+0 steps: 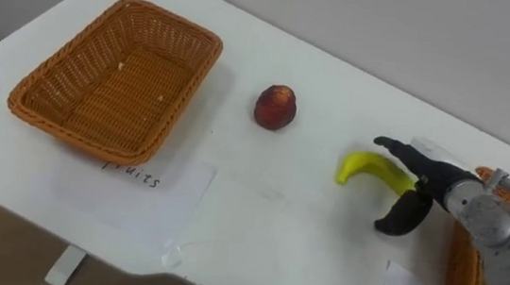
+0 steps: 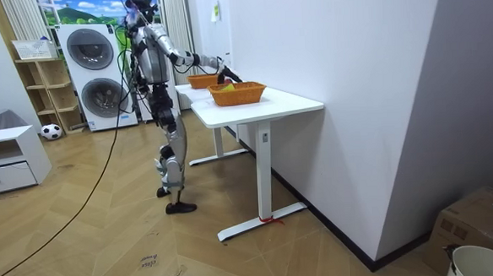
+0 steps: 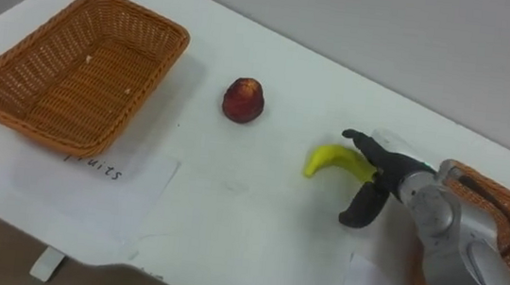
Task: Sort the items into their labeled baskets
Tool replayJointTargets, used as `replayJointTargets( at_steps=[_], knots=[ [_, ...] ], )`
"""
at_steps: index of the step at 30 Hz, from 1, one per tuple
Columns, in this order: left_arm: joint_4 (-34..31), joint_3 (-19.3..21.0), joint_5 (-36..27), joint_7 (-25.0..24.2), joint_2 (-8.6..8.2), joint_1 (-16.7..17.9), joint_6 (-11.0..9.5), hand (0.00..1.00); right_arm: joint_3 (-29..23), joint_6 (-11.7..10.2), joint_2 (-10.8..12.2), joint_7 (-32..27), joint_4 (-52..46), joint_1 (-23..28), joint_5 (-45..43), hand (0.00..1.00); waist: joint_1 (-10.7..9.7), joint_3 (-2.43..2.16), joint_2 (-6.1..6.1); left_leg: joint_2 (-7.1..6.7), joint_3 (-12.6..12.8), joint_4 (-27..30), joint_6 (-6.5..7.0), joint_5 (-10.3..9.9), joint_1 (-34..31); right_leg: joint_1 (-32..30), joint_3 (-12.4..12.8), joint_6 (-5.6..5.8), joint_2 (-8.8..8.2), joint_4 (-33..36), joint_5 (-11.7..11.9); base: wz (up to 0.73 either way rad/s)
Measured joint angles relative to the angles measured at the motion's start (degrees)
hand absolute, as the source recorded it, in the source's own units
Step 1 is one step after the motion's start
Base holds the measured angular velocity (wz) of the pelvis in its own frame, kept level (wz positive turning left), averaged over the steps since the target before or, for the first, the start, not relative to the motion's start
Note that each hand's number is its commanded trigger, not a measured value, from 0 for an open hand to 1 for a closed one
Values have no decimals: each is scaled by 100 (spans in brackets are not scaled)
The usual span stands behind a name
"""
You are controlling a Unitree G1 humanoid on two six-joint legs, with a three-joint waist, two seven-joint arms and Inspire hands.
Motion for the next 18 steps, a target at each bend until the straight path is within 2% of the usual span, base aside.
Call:
replayJointTargets(
  at_steps=[6, 14, 18],
  knots=[
    [-108, -35, -2, -2, 1, -6, -1, 0, 0, -3, 0, -9, 134, -29, 4, 0, 32, 1, -5, -29, -41, 17, 3, 2, 3, -5, -9, 1, -27, -7, -1, 1],
    [-268, -34, -5, 33, 3, -3, -17, 0, 7, -7, 3, -175, 299, -113, 3, 0, 38, 25, 2, -44, -78, 16, 7, 4, 8, 8, -59, 1, -42, -9, -1, 0],
    [-206, -29, -4, 43, 2, -8, -17, 0, 7, -9, 32, -208, 397, -147, -3, 0, 53, 51, 37, -53, -80, 16, 13, 8, 3, 8, -59, 1, -48, -6, -1, 0]
  ],
)
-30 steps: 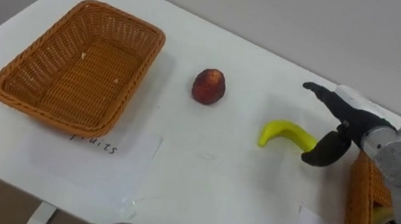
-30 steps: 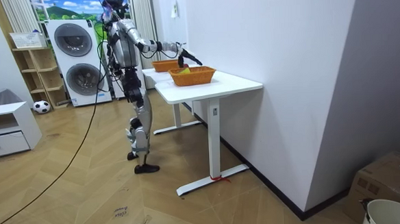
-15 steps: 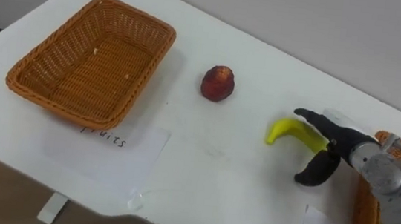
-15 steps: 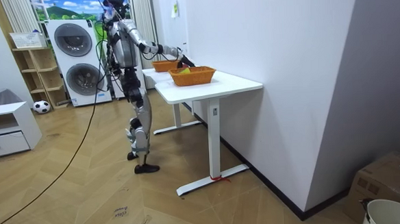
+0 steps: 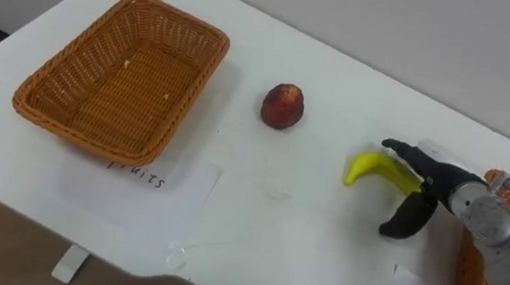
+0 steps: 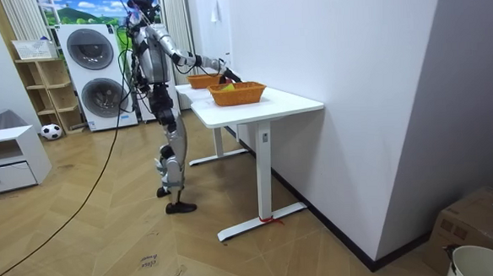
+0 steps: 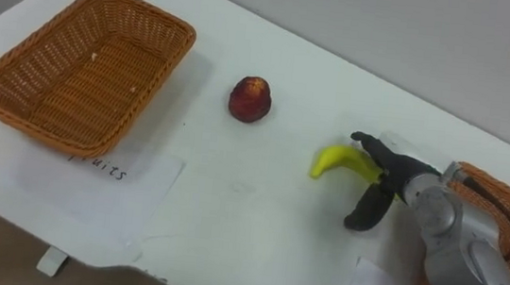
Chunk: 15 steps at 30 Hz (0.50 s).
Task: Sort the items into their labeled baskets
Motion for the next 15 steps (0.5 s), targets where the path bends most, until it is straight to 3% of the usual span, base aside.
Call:
replayJointTargets(
  at_steps=[11, 15],
  knots=[
    [224, -5, 2, 4, 0, -49, 10, 0, 2, -5, 4, 52, 158, -106, 27, 0, 107, 1, 3, -3, 8, -62, 5, 2, -6, -4, 5, 0, 12, -5, 0, 0],
    [235, 43, 3, -15, 3, -120, 9, 0, 71, -44, 5, 341, 148, -160, 70, 0, 156, -24, -31, -4, -15, -72, 5, 2, -2, 0, 5, 0, 15, -17, 0, 2]
  ],
)
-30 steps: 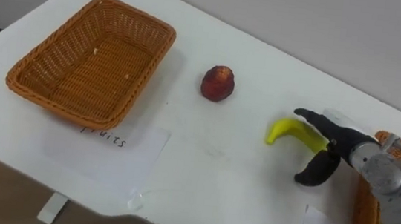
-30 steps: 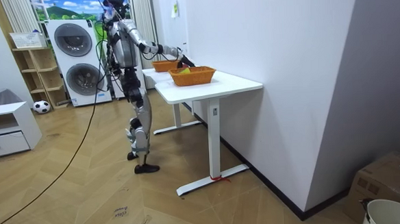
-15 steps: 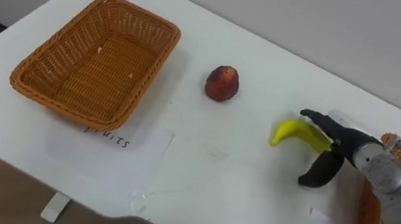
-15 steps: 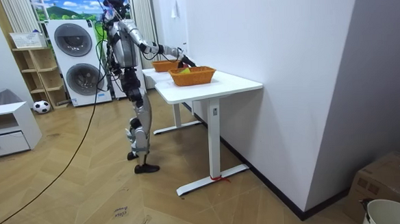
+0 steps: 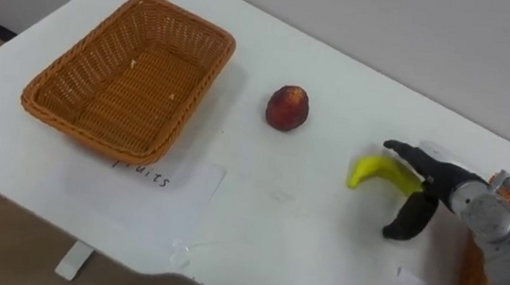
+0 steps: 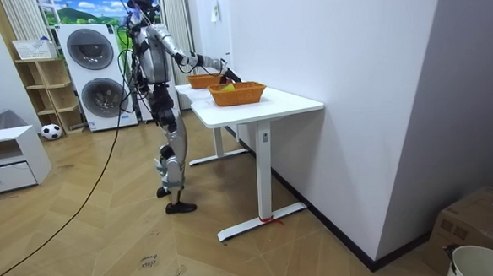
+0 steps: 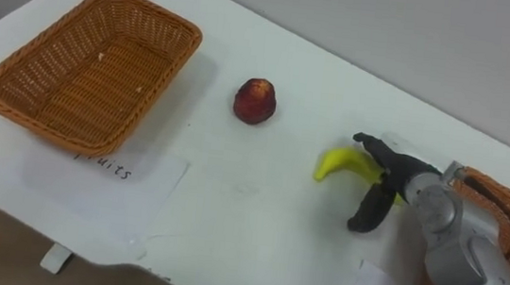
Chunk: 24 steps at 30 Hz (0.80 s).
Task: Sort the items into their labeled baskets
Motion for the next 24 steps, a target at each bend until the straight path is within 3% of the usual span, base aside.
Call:
replayJointTargets(
  at_steps=[7, 12, 16, 17, 18, 24],
  knots=[
    [81, 9, 2, -48, 48, -137, 0, 0, 144, 6, -8, 303, -3, -21, 64, 0, 4, -28, -46, -12, -86, 40, 0, 0, 37, 96, -88, 0, -8, -79, 0, 6],
    [161, 8, 2, -47, 86, -186, -6, 0, 143, 2, -11, 347, 42, -30, 72, 0, 5, -24, -53, -10, -130, 50, -1, 1, 18, 102, -107, 0, 0, -97, 0, 1],
    [211, 9, 3, -46, 116, -214, -3, 0, 147, 17, -11, 455, 73, -29, 58, 0, 15, 5, -100, -10, -141, 29, -1, 0, -9, 97, -125, -2, 4, -87, 1, 0],
    [211, 9, 4, -46, 117, -219, -3, 0, 147, 21, -11, 470, 94, -29, 58, 69, 19, 8, -107, -10, -142, 29, -1, -1, -8, 96, -125, -3, 5, -87, 2, 0],
    [210, 8, 8, -46, 117, -222, -3, 0, 145, 38, -11, 495, 94, -30, 53, 97, 43, 7, -108, -9, -144, 29, -1, -1, -6, 98, -125, -4, 7, -86, 3, 0],
    [209, 8, 37, -43, 122, -260, -3, 0, 110, 50, -12, 344, 91, -37, -25, 100, 90, 4, -112, -10, -144, 30, -1, -1, -6, 97, -129, -4, 8, -88, 3, 0]
  ],
)
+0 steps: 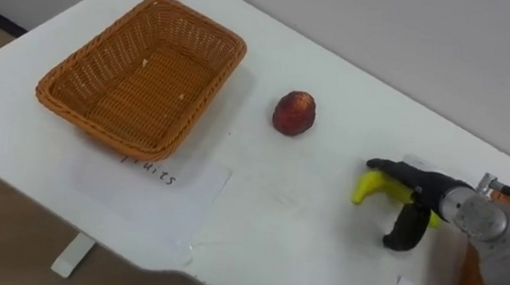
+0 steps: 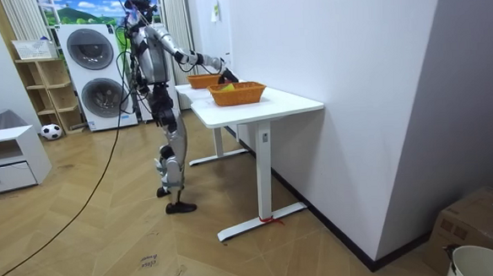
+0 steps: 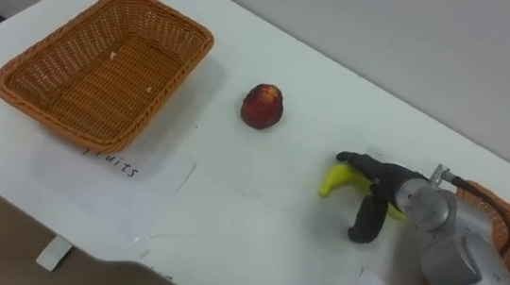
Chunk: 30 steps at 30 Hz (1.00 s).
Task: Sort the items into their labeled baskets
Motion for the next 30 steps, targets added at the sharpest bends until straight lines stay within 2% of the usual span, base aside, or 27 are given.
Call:
replayJointTargets(
  at_steps=[6, 14, 21, 26, 30],
  knots=[
    [-5, -42, 71, 22, 4, -3, -5, 0, -96, -9, 1, -202, -8, -68, -1, 100, 30, -2, -2, -1, -30, 13, 0, 1, 19, 1, 2, 0, 0, -8, 0, 0],
    [66, -42, 71, 60, 5, -13, -51, 0, 13, -64, 9, -151, -6, -52, 219, 100, 20, -2, 4, -3, -50, 17, -1, 3, 31, 24, 8, 1, -5, -12, -1, 0],
    [55, -44, 76, 59, 4, 4, -52, 0, 34, -93, 15, -144, -33, -29, 211, 100, 30, 1, 14, -6, 5, 16, 0, 3, 25, 30, 141, 2, -1, -9, -1, -2],
    [-17, -44, 70, 142, -6, 42, -50, 0, 34, -33, 29, -43, -374, 105, 106, 100, 29, -10, 50, -5, 2, 12, 0, 3, 26, 26, 149, 1, 3, 0, -1, 0],
    [-7, -55, 71, 196, -5, 24, -52, 0, 80, -81, 34, 32, -769, 170, 32, 100, -21, -31, 75, -6, -3, 11, 0, 3, 20, 13, 171, 1, 3, 5, -1, 0]
  ],
)
